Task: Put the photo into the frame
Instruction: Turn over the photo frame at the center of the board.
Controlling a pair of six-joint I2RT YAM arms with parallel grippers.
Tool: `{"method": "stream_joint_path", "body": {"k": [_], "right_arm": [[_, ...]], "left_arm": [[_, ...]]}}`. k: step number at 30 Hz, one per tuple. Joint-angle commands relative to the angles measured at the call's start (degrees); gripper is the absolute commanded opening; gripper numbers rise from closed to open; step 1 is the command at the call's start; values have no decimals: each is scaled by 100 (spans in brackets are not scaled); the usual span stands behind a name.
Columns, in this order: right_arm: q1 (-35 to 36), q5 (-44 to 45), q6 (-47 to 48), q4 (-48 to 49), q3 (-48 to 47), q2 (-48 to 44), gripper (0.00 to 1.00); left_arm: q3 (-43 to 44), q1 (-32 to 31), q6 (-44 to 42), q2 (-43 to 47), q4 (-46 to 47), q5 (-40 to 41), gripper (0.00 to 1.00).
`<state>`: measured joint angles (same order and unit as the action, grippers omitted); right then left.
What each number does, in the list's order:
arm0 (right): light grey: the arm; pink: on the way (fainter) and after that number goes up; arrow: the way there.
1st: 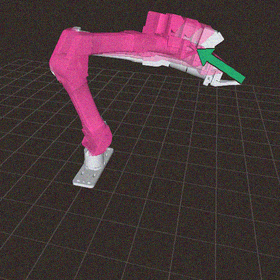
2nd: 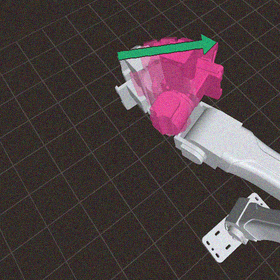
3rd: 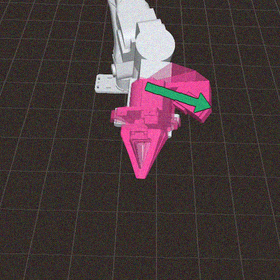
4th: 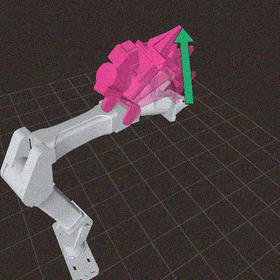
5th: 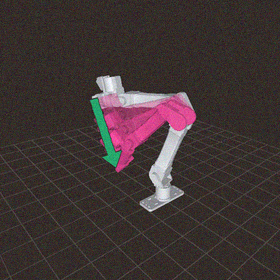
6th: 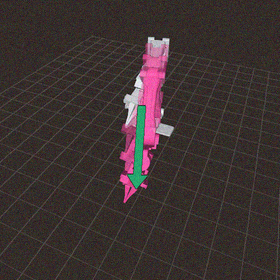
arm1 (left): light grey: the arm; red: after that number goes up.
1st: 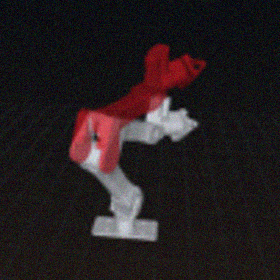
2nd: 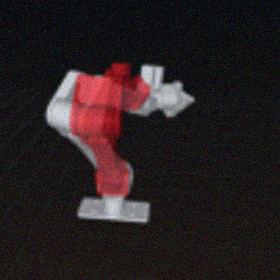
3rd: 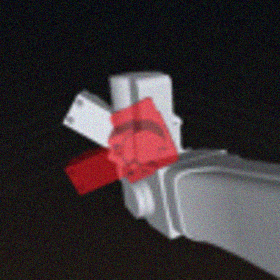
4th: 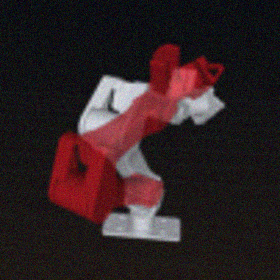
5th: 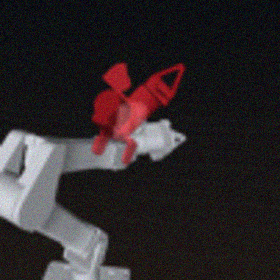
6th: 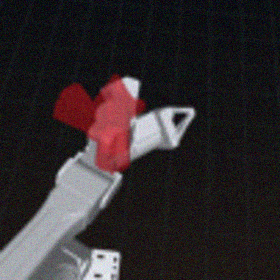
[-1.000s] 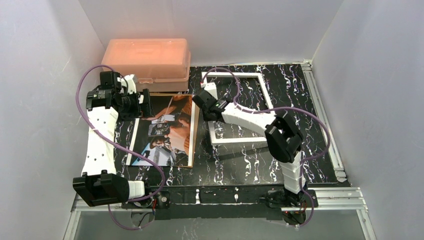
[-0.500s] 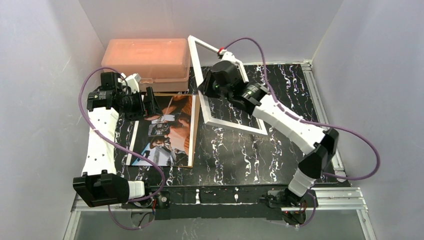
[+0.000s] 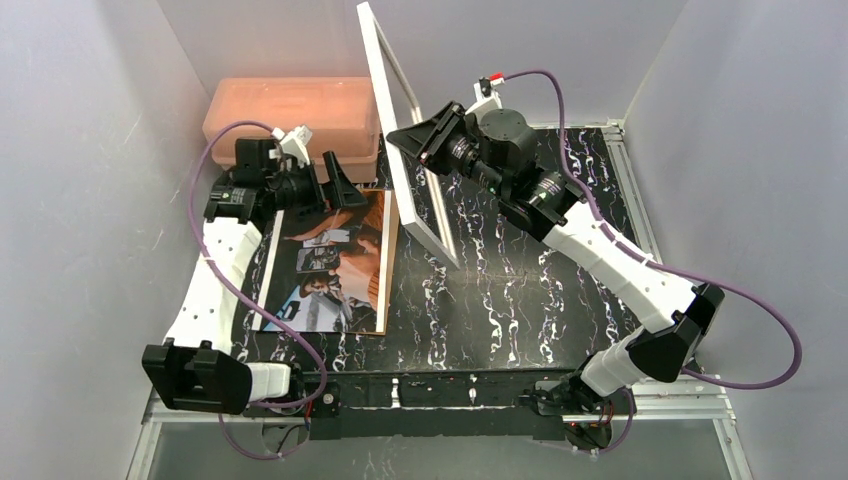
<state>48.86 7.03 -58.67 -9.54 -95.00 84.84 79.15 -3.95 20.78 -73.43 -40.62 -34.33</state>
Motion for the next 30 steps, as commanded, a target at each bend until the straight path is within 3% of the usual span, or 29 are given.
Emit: {"method": "stream_joint_path", "body": {"k": [1,11,16,22,30], "right_arm": [[23,-580,-810,1667,-67,-214,1],[33,-1007,-1796,2662,96,-133,1],[50,-987,-2231,3204,441,-310,1],[66,-810,-2181,3170,571,-631,1],[70,-786,-2471,3610,1078,-788,1]], "left_arm": [[-535,-468,533,223,900,226,98],[-963,-906,209,-137,1368,1028,99],[-1132,-1003,355,-507,1761,966,99],[-1049,-1029,681,-651,2119,708,98],[-1232,-1029,837,-572,2467,511,65]]}}
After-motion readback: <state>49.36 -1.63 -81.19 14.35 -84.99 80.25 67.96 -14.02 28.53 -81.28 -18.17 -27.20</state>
